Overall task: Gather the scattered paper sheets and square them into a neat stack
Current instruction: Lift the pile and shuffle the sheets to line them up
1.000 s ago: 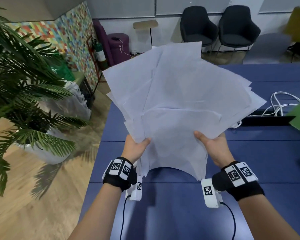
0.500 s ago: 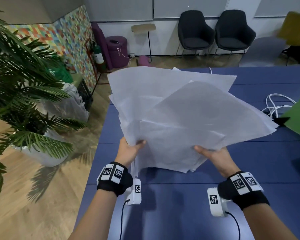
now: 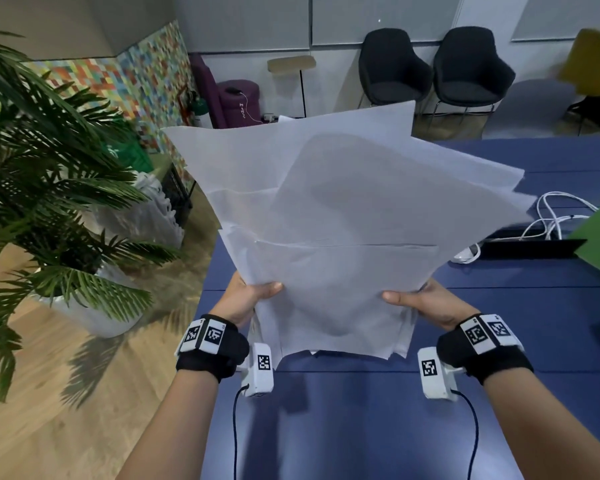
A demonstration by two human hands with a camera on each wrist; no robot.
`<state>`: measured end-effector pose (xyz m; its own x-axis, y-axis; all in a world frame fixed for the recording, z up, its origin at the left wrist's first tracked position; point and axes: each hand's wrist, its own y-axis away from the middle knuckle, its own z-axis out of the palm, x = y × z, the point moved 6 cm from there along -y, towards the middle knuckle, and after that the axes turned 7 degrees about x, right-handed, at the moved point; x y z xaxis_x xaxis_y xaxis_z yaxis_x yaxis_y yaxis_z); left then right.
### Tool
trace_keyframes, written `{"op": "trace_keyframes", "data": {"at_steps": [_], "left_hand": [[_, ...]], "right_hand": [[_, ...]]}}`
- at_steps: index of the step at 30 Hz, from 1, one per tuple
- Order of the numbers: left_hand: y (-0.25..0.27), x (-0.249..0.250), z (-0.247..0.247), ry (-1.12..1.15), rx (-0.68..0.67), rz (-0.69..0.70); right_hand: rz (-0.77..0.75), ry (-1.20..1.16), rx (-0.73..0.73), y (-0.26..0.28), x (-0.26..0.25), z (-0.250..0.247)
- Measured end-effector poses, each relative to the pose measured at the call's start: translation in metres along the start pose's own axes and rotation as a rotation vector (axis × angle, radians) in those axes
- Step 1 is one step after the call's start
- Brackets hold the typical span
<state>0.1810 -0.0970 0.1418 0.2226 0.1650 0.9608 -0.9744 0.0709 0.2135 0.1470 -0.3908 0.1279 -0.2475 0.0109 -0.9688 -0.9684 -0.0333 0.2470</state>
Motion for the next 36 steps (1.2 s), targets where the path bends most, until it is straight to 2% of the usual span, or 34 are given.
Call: {"op": "trace_keyframes", "data": {"at_steps": [5, 8, 10, 13, 15, 18, 21, 25, 28, 30, 33, 35, 36], "left_hand": [[0.0, 0.0, -0.001, -0.001, -0.036, 0.018], [-0.001, -0.001, -0.001, 0.007, -0.009, 0.014], [-0.003, -0.001, -0.003, 0.006, 0.046, 0.016], [-0.005, -0.001, -0.003, -0.029, 0.139, 0.033], [-0.004, 0.006, 0.002, -0.071, 0.184, 0.071], [0.0, 0.022, 0.01, -0.107, 0.25, 0.198], [0.001, 0.03, 0.01, -0.106, 0.266, 0.267], [-0.003, 0.009, 0.007, -0.089, 0.208, 0.136], [-0.006, 0.003, 0.007, -0.089, 0.211, 0.103], [-0.005, 0.016, 0.005, -0.01, 0.25, 0.171], [-0.002, 0.049, -0.001, 0.095, 0.317, 0.351], [-0.005, 0.059, 0.001, 0.063, 0.289, 0.442], [-0.007, 0.057, 0.003, 0.035, 0.275, 0.43]], "right_hand": [[0.022, -0.039, -0.032, -0.003, 0.011, 0.007], [0.069, -0.077, -0.034, -0.002, 0.018, 0.004], [0.053, -0.057, 0.071, -0.003, 0.02, -0.001], [-0.039, 0.004, 0.345, -0.004, 0.013, -0.011], [-0.096, 0.016, 0.434, 0.0, 0.002, -0.009], [-0.227, -0.06, 0.519, 0.009, -0.02, -0.006], [-0.277, -0.124, 0.506, 0.013, -0.028, -0.005], [-0.149, -0.134, 0.453, 0.007, 0.002, -0.004], [-0.116, -0.087, 0.517, 0.003, 0.015, -0.006], [-0.143, -0.096, 0.558, 0.001, 0.012, -0.009], [-0.196, -0.07, 0.565, 0.001, 0.002, -0.015], [-0.203, -0.059, 0.516, 0.002, 0.0, -0.016], [-0.193, -0.061, 0.496, 0.002, 0.002, -0.015]]}}
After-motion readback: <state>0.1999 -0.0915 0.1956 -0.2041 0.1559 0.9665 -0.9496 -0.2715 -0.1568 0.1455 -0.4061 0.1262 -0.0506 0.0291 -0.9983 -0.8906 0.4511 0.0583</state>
